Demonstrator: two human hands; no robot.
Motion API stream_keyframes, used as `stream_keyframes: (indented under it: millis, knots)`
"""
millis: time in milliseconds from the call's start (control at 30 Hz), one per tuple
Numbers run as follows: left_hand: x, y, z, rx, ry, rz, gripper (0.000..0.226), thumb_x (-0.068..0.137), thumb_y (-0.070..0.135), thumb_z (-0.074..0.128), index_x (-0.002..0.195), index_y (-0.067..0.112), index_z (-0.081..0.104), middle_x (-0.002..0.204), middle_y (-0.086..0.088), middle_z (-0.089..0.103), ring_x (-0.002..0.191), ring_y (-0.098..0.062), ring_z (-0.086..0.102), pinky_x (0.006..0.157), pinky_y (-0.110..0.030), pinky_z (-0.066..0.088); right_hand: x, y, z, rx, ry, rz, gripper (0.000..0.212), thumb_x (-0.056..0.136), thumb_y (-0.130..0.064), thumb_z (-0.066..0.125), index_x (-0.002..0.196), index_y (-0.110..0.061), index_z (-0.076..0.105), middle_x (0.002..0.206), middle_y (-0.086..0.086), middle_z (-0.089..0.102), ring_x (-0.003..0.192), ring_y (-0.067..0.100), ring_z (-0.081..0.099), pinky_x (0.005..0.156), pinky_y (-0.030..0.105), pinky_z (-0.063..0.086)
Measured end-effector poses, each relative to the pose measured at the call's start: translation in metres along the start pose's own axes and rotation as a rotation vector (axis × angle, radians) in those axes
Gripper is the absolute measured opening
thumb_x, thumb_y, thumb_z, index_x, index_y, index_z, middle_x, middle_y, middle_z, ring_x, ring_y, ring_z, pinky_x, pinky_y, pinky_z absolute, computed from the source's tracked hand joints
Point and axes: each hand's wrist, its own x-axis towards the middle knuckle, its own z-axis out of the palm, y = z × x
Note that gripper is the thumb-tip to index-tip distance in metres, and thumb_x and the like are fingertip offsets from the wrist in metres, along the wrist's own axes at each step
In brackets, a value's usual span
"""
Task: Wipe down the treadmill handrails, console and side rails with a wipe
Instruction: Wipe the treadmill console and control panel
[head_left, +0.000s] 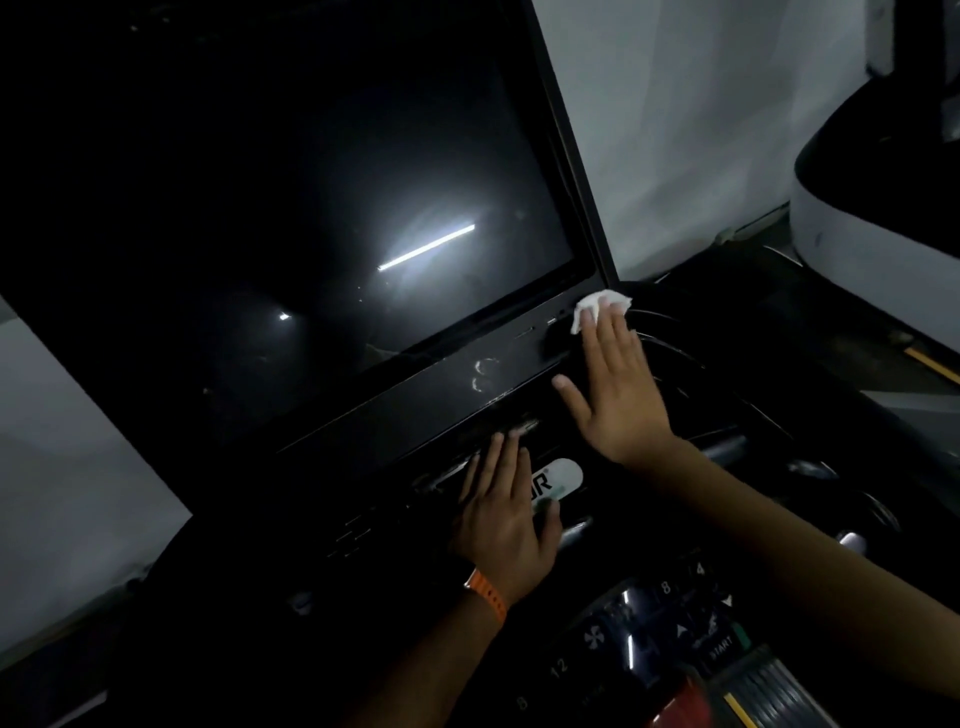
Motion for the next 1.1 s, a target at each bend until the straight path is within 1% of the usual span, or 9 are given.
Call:
stream_keyframes:
  millis: [133, 200, 300, 467, 633, 767, 933, 1033, 1100]
  knots:
    - [0.001, 0.001, 0.0, -0.008, 0.011, -0.018, 0.069, 0.096, 0.047, 0.047, 0.151, 0.004, 0.048, 0.167, -0.009, 0.029, 0.157, -0.022, 0.019, 0.125, -0.043, 0.021, -0.015, -0.006, 0.01, -0.091, -0.068, -0.359, 0.078, 0.107, -0.054, 0.037, 0.166, -0.006, 0.017, 0.174, 0.016, 0.007, 0.162, 0.031, 0.003, 0.128, 0.057, 0.017]
    - [0.0, 0.001, 0.001, -0.01, -0.002, -0.02, 0.069, 0.097, 0.048, 0.046, 0.152, 0.005, 0.047, 0.168, -0.008, 0.026, 0.158, -0.021, 0.017, 0.125, -0.045, 0.025, -0.004, 0.007, 0.002, -0.119, -0.01, -0.302, 0.075, 0.108, -0.054, 0.033, 0.166, -0.009, 0.018, 0.173, 0.016, 0.012, 0.162, 0.031, 0.007, 0.125, 0.061, 0.021]
    - [0.0, 0.001, 0.001, -0.006, 0.033, 0.003, 0.068, 0.096, 0.047, 0.047, 0.148, 0.003, 0.051, 0.166, -0.01, 0.031, 0.156, -0.023, 0.022, 0.123, -0.048, 0.03, 0.021, 0.005, -0.008, -0.022, 0.034, -0.005, 0.079, 0.108, -0.056, 0.03, 0.167, -0.008, 0.008, 0.174, 0.016, 0.003, 0.162, 0.028, -0.004, 0.129, 0.058, 0.012]
    - [0.0, 0.002, 0.001, 0.002, 0.064, -0.001, 0.07, 0.094, 0.047, 0.048, 0.147, 0.002, 0.053, 0.164, -0.011, 0.035, 0.155, -0.024, 0.027, 0.123, -0.043, 0.024, 0.019, -0.024, 0.002, -0.1, -0.033, -0.369, 0.079, 0.108, -0.054, 0.036, 0.166, -0.006, 0.014, 0.174, 0.016, 0.004, 0.162, 0.031, 0.0, 0.128, 0.058, 0.014]
    - [0.001, 0.001, 0.002, 0.015, 0.06, 0.014, 0.07, 0.093, 0.046, 0.048, 0.145, 0.001, 0.054, 0.164, -0.012, 0.036, 0.154, -0.025, 0.027, 0.123, -0.044, 0.024, 0.03, -0.009, -0.01, -0.021, 0.04, -0.006, 0.076, 0.109, -0.054, 0.03, 0.167, -0.01, 0.008, 0.175, 0.013, 0.004, 0.162, 0.025, -0.004, 0.13, 0.055, 0.01]
    - [0.001, 0.001, 0.0, -0.011, -0.019, -0.026, 0.071, 0.098, 0.049, 0.043, 0.154, 0.005, 0.043, 0.168, -0.009, 0.027, 0.158, -0.022, 0.017, 0.123, -0.048, 0.029, -0.002, -0.019, 0.008, -0.107, -0.068, -0.397, 0.075, 0.109, -0.053, 0.032, 0.167, -0.01, 0.013, 0.174, 0.014, 0.005, 0.162, 0.029, 0.002, 0.128, 0.058, 0.014]
    - [0.001, 0.001, 0.0, 0.015, -0.006, -0.01, 0.069, 0.098, 0.048, 0.043, 0.15, 0.004, 0.048, 0.167, -0.009, 0.028, 0.157, -0.024, 0.02, 0.123, -0.048, 0.031, -0.012, 0.003, 0.005, -0.025, 0.029, -0.001, 0.073, 0.109, -0.05, 0.03, 0.167, -0.008, 0.012, 0.174, 0.014, 0.006, 0.162, 0.027, 0.001, 0.13, 0.054, 0.011]
    - [0.0, 0.001, 0.001, 0.006, -0.003, -0.02, 0.069, 0.098, 0.048, 0.043, 0.151, 0.005, 0.048, 0.167, -0.008, 0.029, 0.157, -0.023, 0.021, 0.122, -0.049, 0.032, -0.022, -0.008, 0.009, -0.051, -0.08, -0.282, 0.074, 0.109, -0.05, 0.031, 0.167, -0.008, 0.013, 0.175, 0.015, 0.004, 0.162, 0.029, 0.001, 0.129, 0.055, 0.015]
    - [0.0, 0.0, 0.002, 0.003, 0.001, -0.023, 0.068, 0.098, 0.048, 0.044, 0.151, 0.005, 0.048, 0.168, -0.007, 0.027, 0.157, -0.023, 0.02, 0.123, -0.047, 0.031, -0.018, 0.007, 0.002, -0.101, -0.075, -0.324, 0.07, 0.11, -0.049, 0.03, 0.167, -0.011, 0.016, 0.175, 0.012, 0.009, 0.162, 0.027, 0.005, 0.127, 0.057, 0.021]
